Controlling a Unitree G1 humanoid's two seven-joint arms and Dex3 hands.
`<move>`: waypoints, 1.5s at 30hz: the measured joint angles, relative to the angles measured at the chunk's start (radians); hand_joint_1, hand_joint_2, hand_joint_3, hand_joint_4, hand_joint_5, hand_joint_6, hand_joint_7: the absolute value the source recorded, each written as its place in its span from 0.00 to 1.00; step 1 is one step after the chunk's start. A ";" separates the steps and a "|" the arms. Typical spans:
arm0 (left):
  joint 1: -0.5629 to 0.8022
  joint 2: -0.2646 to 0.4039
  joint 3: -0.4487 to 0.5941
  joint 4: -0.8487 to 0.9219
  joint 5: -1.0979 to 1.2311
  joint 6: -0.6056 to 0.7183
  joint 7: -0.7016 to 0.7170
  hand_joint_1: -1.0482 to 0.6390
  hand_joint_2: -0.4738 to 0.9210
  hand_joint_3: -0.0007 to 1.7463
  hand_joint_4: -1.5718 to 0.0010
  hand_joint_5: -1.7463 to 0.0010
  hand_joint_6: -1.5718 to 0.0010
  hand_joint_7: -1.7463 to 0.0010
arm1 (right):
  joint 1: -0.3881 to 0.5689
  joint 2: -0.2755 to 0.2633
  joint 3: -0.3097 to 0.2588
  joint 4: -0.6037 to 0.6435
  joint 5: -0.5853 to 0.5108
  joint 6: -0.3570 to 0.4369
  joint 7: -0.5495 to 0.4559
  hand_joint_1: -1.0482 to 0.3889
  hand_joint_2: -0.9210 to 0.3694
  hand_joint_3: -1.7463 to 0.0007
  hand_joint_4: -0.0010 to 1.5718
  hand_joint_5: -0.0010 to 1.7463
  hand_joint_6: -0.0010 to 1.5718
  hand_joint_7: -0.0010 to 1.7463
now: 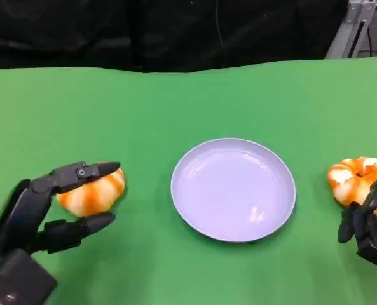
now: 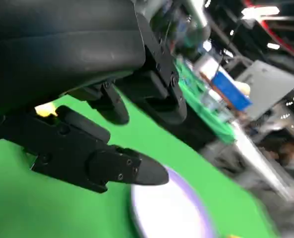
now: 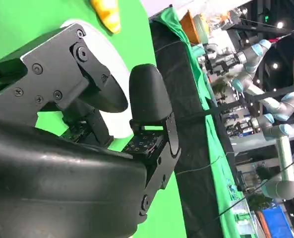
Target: Grasp the bread from the table and place it into the plate.
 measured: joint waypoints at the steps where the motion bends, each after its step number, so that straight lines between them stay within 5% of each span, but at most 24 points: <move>1: 0.003 0.016 -0.011 -0.014 0.046 0.001 0.048 0.22 1.00 0.11 0.67 0.90 0.59 1.00 | 0.000 0.000 0.000 0.003 0.000 0.000 0.002 0.70 0.39 0.16 0.59 1.00 0.50 0.98; 5: 0.005 0.066 -0.066 -0.067 0.213 0.051 0.199 0.14 1.00 0.11 0.71 0.94 0.66 1.00 | -0.001 -0.001 -0.001 0.008 0.000 0.000 0.002 0.69 0.39 0.16 0.60 1.00 0.50 0.98; 8: 0.000 0.126 -0.120 -0.183 0.464 0.216 0.276 0.12 1.00 0.10 0.73 0.95 0.68 1.00 | -0.001 0.000 0.000 0.008 -0.004 0.000 -0.001 0.69 0.38 0.16 0.60 1.00 0.50 0.98; 17: -0.046 0.211 -0.285 -0.290 0.619 0.485 0.297 0.06 1.00 0.10 0.75 0.98 0.72 1.00 | -0.002 0.000 0.001 0.005 -0.004 0.000 -0.010 0.70 0.37 0.18 0.60 1.00 0.49 0.99; 45: -0.316 0.276 -0.586 0.044 0.426 0.704 -0.091 0.00 1.00 0.20 0.77 1.00 0.80 1.00 | -0.002 0.003 0.012 -0.016 -0.005 0.000 -0.014 0.69 0.38 0.17 0.60 1.00 0.49 0.99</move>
